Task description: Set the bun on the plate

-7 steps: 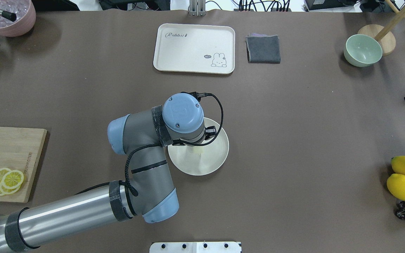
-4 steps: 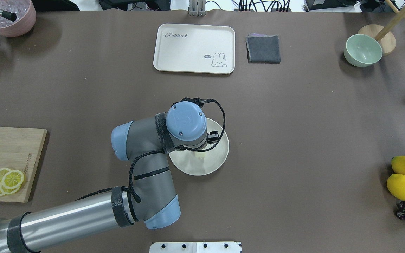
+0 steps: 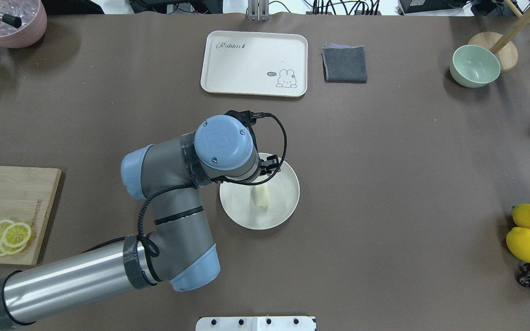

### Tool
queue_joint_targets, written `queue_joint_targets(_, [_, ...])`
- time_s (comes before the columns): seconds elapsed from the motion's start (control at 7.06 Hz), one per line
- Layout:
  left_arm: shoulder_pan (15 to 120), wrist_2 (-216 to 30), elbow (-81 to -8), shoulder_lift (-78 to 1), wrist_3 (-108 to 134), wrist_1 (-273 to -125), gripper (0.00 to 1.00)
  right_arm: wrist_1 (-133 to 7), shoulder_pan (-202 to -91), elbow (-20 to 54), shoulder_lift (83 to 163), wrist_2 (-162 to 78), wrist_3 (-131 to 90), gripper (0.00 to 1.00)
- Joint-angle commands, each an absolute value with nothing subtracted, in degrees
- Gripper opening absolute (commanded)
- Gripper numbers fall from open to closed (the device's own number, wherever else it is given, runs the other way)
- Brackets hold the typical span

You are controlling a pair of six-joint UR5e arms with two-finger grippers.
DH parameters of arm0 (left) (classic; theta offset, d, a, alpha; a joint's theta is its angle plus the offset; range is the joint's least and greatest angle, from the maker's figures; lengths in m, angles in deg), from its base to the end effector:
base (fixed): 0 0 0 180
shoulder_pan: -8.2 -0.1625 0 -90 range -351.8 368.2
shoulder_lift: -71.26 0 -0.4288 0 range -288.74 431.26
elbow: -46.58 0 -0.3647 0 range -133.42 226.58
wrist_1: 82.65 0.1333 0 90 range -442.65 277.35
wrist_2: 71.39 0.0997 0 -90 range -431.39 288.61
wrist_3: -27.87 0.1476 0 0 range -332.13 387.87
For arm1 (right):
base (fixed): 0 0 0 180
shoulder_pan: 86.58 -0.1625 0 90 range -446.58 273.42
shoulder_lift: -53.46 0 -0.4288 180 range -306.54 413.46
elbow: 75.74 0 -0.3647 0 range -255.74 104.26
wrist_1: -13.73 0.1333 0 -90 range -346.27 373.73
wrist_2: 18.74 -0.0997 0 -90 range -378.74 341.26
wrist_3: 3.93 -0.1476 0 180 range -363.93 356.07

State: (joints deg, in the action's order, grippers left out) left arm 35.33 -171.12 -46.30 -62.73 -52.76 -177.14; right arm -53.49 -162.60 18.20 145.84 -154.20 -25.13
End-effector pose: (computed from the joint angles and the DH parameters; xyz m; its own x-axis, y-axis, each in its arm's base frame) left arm 0.5941 -0.4261 0.2178 0.6024 -0.1283 -0.7878 0.2371 0.9712 0.0230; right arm -0.0888 -0.4728 0.6342 0.6480 -0.1040 0.7545 -0.0153 0.9887 0.1494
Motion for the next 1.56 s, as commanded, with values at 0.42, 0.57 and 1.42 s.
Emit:
queue_joint_targets(0.42, [68.0, -193.9, -54.7, -45.7, -1.9, -165.7, 0.98, -67.0, -171.1, 15.4, 143.3, -154.0, -0.1, 0.99])
queue_joint_targets(0.57, [75.3, -196.8, -54.1, -40.9, 12.1, -165.3, 0.98, -68.5, -172.2, 15.4, 142.9, -154.0, 0.5, 0.99])
queue_joint_targets(1.42, [97.7, -211.0, -44.2, -23.0, 53.1, -166.8, 0.98, -68.5, -172.7, 13.6, 142.2, -153.7, 1.2, 0.99])
